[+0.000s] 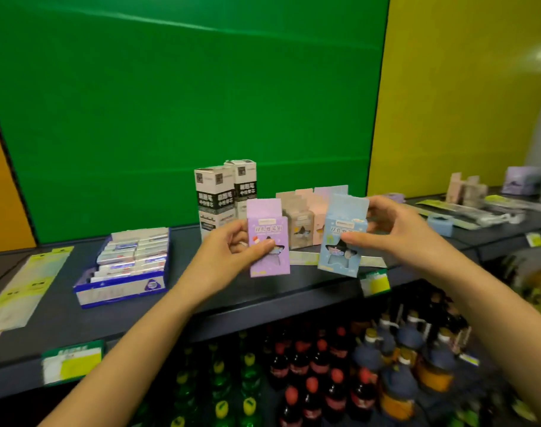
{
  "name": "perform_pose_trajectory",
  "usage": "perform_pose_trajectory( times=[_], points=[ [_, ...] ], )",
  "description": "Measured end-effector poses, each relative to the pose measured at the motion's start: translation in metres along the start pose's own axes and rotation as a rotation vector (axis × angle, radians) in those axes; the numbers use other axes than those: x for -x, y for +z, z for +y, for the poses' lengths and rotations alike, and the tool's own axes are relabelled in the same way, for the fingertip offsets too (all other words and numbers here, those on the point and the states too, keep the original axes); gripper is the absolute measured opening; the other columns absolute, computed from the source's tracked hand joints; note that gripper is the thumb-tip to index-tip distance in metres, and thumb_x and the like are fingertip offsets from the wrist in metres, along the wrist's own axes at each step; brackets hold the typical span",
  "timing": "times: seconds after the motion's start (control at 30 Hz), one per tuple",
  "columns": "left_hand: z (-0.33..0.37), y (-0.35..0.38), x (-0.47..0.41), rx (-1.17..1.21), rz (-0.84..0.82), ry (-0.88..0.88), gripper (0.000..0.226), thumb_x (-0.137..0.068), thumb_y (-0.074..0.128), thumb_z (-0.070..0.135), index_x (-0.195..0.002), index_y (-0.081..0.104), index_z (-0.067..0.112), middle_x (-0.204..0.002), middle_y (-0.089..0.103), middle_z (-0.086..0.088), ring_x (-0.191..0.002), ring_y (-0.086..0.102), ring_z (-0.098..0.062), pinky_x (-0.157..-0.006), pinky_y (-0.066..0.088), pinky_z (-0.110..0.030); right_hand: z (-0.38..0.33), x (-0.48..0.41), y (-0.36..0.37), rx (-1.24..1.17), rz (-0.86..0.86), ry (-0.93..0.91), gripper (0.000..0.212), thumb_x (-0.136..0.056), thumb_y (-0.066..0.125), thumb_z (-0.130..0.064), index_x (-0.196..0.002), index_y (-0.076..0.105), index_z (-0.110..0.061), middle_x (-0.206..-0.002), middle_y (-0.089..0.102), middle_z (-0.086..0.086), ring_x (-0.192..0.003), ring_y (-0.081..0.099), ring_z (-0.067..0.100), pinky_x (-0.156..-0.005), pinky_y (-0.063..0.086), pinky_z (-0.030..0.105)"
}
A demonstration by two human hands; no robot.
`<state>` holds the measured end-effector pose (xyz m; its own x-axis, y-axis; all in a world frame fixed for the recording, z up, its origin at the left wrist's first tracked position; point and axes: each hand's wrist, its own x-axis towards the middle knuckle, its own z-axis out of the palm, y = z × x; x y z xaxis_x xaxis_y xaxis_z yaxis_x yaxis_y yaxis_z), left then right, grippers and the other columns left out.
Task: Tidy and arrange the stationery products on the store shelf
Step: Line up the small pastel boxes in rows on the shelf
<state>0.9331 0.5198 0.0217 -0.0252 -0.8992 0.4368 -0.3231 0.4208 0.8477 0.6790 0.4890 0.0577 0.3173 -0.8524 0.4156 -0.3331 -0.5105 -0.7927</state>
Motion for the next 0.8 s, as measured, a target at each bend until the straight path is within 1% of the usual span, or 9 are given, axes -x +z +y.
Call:
perform_pose_trajectory(
  times=[0.1, 0.2, 0.33, 0.43, 0.53, 0.6, 0.67, 0.73, 0.8],
  points=[
    [0.001, 0.043, -0.012, 0.024, -0.046, -0.016, 0.017, -0.083, 0.063, 0.014, -0.095, 0.062, 0.026, -0.083, 0.073, 0.017, -0.076, 0.067, 0.001, -0.065, 0.051, -0.011, 0.021, 0.006, -0.033, 0.009, 0.026, 0.017, 0.038, -0.072, 0.074, -0.017, -0.104, 0.057, -0.025, -0.105, 0.063, -0.007, -0.083, 0.065, 0.011, -0.077, 0.054, 0.026],
    [0.001, 0.077, -0.021, 0.037, -0.068, -0.039, 0.015, -0.084, 0.063, 0.014, -0.095, 0.063, 0.025, -0.086, 0.072, 0.011, -0.07, 0.065, 0.002, -0.06, 0.046, -0.007, 0.04, 0.004, -0.06, 0.007, 0.04, 0.043, 0.043, -0.073, 0.074, -0.015, -0.112, 0.056, -0.02, -0.104, 0.064, -0.007, -0.082, 0.063, 0.009, -0.076, 0.052, 0.024],
    [-0.003, 0.113, -0.04, -0.022, -0.086, -0.046, 0.013, -0.085, 0.063, 0.023, -0.098, 0.064, 0.027, -0.092, 0.069, 0.003, -0.075, 0.057, -0.006, -0.061, 0.041, -0.008, 0.067, -0.008, -0.084, 0.007, 0.03, 0.058, 0.042, -0.073, 0.074, -0.016, -0.112, 0.058, -0.019, -0.101, 0.066, -0.004, -0.07, 0.063, -0.005, -0.068, 0.05, 0.018],
    [-0.006, 0.132, -0.063, -0.048, -0.096, -0.033, 0.017, -0.086, 0.061, 0.02, -0.103, 0.065, 0.02, -0.09, 0.067, 0.007, -0.074, 0.056, 0.001, -0.065, 0.042, -0.006, 0.085, -0.026, -0.097, 0.008, 0.036, 0.038, 0.043, -0.073, 0.074, -0.015, -0.113, 0.057, -0.02, -0.099, 0.065, -0.007, -0.065, 0.062, -0.007, -0.066, 0.05, 0.015],
    [-0.007, 0.146, -0.092, -0.083, -0.111, -0.011, 0.021, -0.085, 0.063, 0.021, -0.104, 0.065, 0.014, -0.089, 0.067, 0.005, -0.078, 0.057, -0.006, -0.074, 0.045, -0.019, 0.102, -0.051, -0.109, 0.035, 0.039, 0.014, 0.038, -0.073, 0.075, -0.018, -0.106, 0.057, -0.026, -0.097, 0.063, -0.008, -0.065, 0.06, -0.006, -0.065, 0.047, 0.017],
    [-0.007, 0.151, -0.114, -0.096, -0.114, -0.025, 0.023, -0.082, 0.066, 0.022, -0.103, 0.063, 0.01, -0.089, 0.066, -0.003, -0.079, 0.055, -0.017, -0.077, 0.048, -0.034, 0.111, -0.069, -0.118, 0.045, 0.049, 0.015, 0.034, -0.072, 0.075, -0.021, -0.1, 0.057, -0.029, -0.097, 0.063, -0.006, -0.073, 0.06, 0.005, -0.066, 0.046, 0.021],
    [-0.004, 0.154, -0.135, -0.158, -0.103, -0.01, 0.038, -0.075, 0.071, 0.031, -0.105, 0.06, 0.01, -0.094, 0.068, -0.011, -0.077, 0.057, -0.028, -0.081, 0.05, -0.047, 0.12, -0.086, -0.128, 0.061, 0.047, 0.018, 0.036, -0.073, 0.074, -0.023, -0.105, 0.057, -0.026, -0.101, 0.064, -0.003, -0.081, 0.059, 0.014, -0.068, 0.046, 0.026],
    [0.0, 0.156, -0.156, -0.24, -0.081, 0.019, 0.052, -0.065, 0.072, 0.038, -0.108, 0.058, 0.014, -0.099, 0.07, -0.01, -0.077, 0.062, -0.031, -0.078, 0.051, -0.049, 0.125, -0.102, -0.135, 0.073, 0.041, 0.017, 0.038, -0.075, 0.073, -0.023, -0.109, 0.056, -0.022, -0.103, 0.063, -0.003, -0.088, 0.06, 0.017, -0.069, 0.049, 0.028],
    [0.002, 0.154, -0.175, -0.29, -0.057, 0.024, 0.053, -0.06, 0.074, 0.038, -0.106, 0.057, 0.018, -0.103, 0.07, -0.007, -0.076, 0.063, -0.023, -0.079, 0.052, -0.045, 0.129, -0.117, -0.137, 0.059, 0.029, 0.036, 0.038, -0.077, 0.071, -0.021, -0.112, 0.054, -0.019, -0.103, 0.062, -0.004, -0.091, 0.062, 0.018, -0.068, 0.053, 0.031]
  ],
)
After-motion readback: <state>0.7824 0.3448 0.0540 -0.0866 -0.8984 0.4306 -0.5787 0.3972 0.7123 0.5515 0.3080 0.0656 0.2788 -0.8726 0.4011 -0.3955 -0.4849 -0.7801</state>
